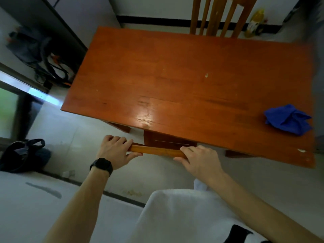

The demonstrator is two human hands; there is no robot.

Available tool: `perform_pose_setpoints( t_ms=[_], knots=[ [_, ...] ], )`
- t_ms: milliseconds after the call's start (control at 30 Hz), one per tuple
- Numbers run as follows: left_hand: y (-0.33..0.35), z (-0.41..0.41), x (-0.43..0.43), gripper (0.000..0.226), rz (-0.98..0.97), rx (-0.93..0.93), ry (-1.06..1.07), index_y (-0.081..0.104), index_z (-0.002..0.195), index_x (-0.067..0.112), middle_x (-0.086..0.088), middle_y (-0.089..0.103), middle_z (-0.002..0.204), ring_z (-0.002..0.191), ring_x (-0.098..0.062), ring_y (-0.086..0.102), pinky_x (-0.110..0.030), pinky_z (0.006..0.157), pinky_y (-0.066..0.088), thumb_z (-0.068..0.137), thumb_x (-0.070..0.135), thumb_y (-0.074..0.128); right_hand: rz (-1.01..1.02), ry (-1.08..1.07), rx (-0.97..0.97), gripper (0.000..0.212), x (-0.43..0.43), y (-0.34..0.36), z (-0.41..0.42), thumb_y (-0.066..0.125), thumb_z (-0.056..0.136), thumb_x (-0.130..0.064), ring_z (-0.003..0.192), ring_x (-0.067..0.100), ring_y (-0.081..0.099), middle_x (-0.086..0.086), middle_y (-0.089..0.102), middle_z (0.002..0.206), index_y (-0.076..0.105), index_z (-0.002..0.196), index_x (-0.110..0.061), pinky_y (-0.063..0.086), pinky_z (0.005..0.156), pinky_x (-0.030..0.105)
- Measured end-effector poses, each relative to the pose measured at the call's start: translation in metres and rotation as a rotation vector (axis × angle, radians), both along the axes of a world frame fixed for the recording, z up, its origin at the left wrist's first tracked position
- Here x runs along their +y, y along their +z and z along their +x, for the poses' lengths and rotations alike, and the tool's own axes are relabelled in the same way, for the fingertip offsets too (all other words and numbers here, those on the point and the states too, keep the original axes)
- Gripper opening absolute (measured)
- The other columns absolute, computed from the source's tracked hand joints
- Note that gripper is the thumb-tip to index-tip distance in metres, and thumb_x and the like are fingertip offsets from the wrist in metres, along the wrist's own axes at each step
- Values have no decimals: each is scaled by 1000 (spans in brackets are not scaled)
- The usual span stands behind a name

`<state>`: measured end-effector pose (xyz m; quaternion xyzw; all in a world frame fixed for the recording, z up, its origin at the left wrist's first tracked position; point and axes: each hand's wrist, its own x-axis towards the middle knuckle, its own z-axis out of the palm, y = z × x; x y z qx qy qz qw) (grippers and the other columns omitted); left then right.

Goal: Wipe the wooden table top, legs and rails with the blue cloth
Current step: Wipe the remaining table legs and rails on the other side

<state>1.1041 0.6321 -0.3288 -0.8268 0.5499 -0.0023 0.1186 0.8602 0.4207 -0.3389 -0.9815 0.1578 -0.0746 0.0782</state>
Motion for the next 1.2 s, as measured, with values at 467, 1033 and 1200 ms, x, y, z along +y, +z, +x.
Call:
perform_pose_setpoints(
  t_ms=[467, 1033, 1200],
  knots=[
    [7, 63, 7, 73, 99, 74, -91, 56, 105, 28, 7, 69, 94, 88, -20, 64, -38, 85, 40, 85, 81, 9, -49, -198, 153, 55, 45, 15, 43, 30, 93, -72, 76, 14, 66, -12, 71, 84, 65, 110, -33, 50, 47, 25],
    [43, 35, -13, 93, 185, 357, 338, 59, 109, 36, 11, 68, 95, 98, -16, 60, -49, 107, 22, 75, 88, -11, 636, -253, 269, 49, 28, 60, 21, 48, 92, -63, 120, 6, 47, -17, 56, 129, 54, 132, -35, 40, 99, 27],
    [59, -19, -100, 90, 58, 668, 416, 54, 129, 34, 7, 64, 123, 100, -13, 59, -39, 97, 48, 74, 93, 13, 827, -439, -11, 39, -29, 81, -78, 51, 92, -56, 110, -13, 51, -26, 58, 122, 59, 126, -37, 39, 90, 9]
  ],
)
